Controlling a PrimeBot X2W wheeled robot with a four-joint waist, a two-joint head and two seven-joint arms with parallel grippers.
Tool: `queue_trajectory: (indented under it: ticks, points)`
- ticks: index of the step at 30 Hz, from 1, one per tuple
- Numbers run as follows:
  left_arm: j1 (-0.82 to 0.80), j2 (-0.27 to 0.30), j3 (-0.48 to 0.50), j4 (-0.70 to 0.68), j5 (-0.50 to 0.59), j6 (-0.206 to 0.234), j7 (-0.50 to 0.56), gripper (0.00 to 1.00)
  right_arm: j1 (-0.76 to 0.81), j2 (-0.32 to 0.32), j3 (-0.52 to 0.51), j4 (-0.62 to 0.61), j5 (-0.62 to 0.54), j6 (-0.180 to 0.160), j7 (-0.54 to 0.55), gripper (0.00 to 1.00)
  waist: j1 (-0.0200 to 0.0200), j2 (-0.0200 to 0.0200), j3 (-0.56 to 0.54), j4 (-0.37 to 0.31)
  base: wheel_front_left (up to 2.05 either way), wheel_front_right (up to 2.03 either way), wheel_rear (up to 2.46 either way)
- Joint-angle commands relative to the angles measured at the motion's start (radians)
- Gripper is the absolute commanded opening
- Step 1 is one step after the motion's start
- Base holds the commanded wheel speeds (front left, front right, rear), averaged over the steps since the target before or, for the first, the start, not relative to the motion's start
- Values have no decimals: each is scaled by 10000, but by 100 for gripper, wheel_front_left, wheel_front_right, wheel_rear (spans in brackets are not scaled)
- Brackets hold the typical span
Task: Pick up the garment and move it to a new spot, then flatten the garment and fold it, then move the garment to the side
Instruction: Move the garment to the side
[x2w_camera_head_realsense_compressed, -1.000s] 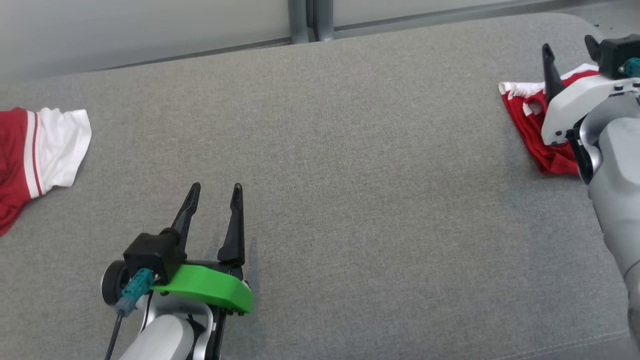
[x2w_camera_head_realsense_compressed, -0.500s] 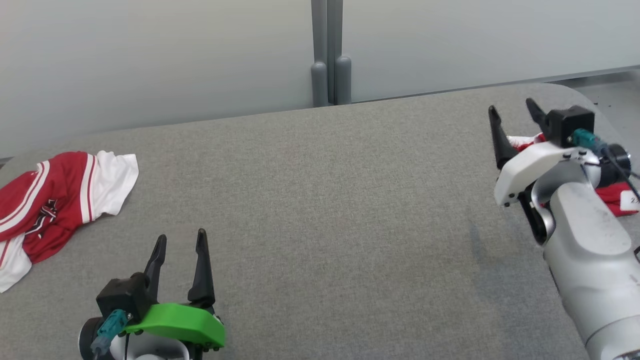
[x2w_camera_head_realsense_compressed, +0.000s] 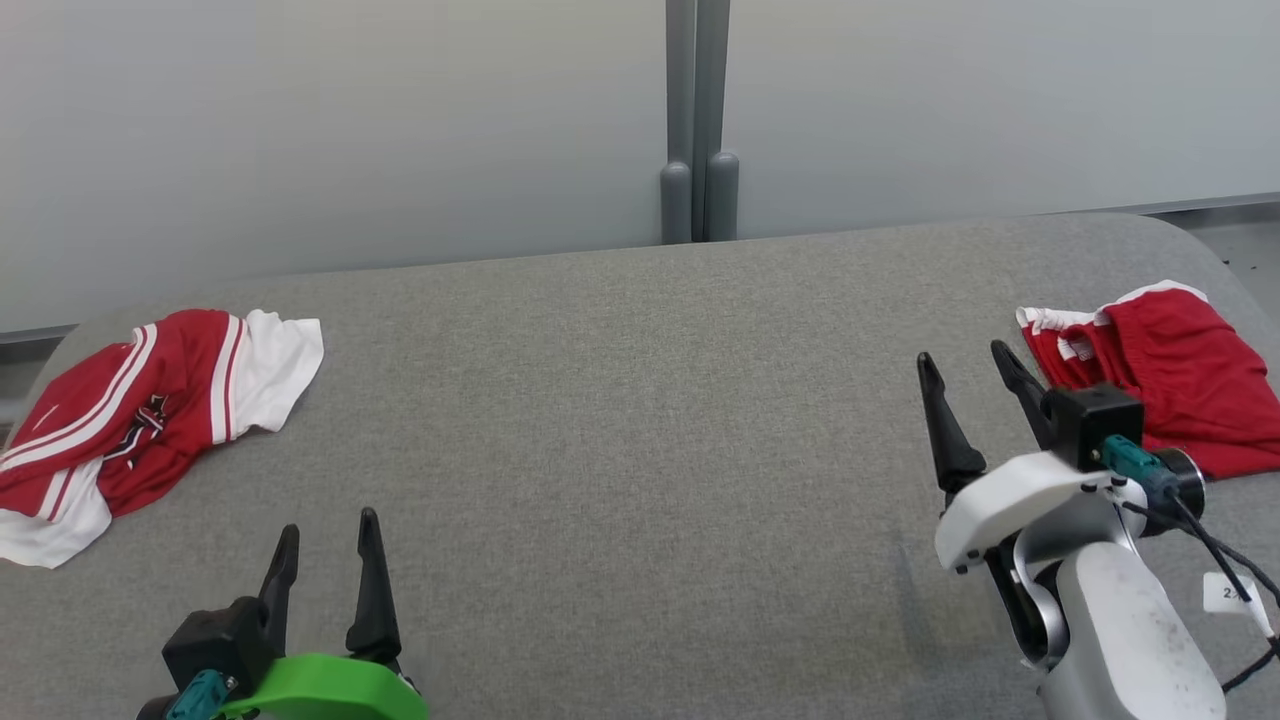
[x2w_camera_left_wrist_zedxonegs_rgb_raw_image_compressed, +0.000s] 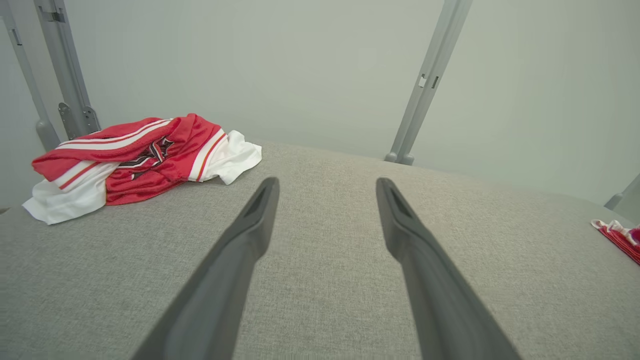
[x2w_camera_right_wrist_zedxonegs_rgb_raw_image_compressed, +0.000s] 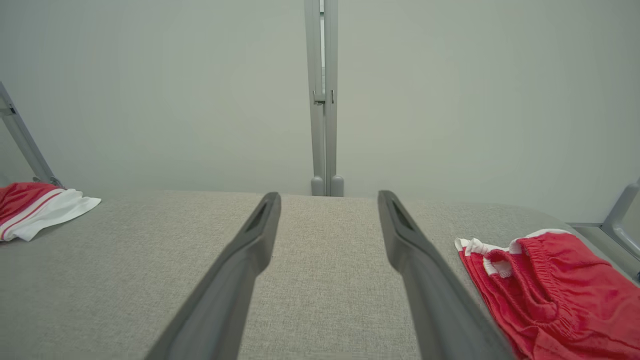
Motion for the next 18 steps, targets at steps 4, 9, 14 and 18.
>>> queue_trajectory:
  ticks: [4,9,14,18]
  points:
    - [237,-2,3,98,-22,-31,-52,100,1323,64,16,-1520,275,0,499,100,0,41,-26,195,0,0,0]
    - [318,-34,-42,196,54,-60,-65,100,2144,61,84,-2357,836,0,675,100,0,41,-39,320,0,0,0]
    - [356,-127,-56,303,84,-107,-78,100,2833,62,173,-2893,1352,1,636,100,0,41,-50,417,0,0,0]
    - [372,-195,-94,353,101,-155,-86,100,3149,65,235,-3070,1283,1,576,100,0,41,-49,456,0,0,0]
